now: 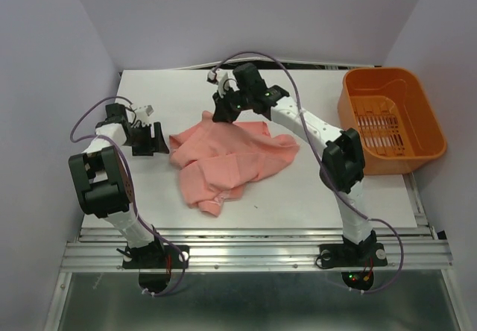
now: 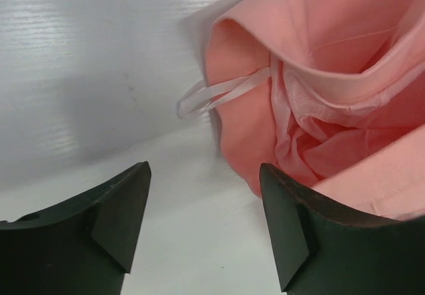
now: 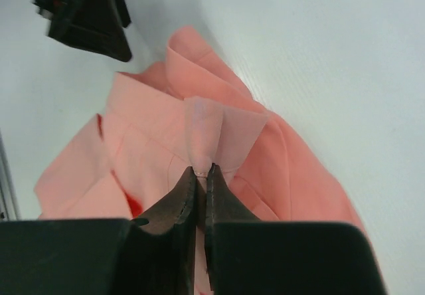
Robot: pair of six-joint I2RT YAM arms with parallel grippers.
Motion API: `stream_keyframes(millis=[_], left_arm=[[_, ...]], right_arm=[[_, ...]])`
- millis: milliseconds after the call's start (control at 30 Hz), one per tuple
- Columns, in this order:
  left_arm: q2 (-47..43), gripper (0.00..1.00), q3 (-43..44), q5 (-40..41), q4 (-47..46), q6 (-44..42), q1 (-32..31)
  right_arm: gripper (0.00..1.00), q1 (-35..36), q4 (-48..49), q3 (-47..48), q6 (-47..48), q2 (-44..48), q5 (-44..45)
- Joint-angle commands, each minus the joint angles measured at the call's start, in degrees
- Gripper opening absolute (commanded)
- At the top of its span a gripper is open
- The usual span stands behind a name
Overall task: Fold and stack the skirts
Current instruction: Flatten the skirt out
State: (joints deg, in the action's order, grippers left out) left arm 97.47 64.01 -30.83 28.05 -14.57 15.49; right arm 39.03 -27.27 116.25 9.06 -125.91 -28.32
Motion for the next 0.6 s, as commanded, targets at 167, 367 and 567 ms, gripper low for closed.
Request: stream_keyframes(millis=[167, 367, 567], left_arm=[[-4.92, 0.85, -0.37, -10.29, -9.85, 10.69, 0.68], [-6.94, 0.84, -5.99, -23.38, -20.74, 17.2, 3.23], [-8.08, 0.82, -6.27, -32.7, -15.88, -7.17, 3.41]], right_arm=[[0.01, -0.09, -5.42, 1.88, 7.72, 20.43, -5.17], [0.01, -0.09, -6.75, 1.35, 11.68, 25.44, -1.75], [0.01, -0.09, -7.54, 1.44, 15.28, 26.24, 0.45]])
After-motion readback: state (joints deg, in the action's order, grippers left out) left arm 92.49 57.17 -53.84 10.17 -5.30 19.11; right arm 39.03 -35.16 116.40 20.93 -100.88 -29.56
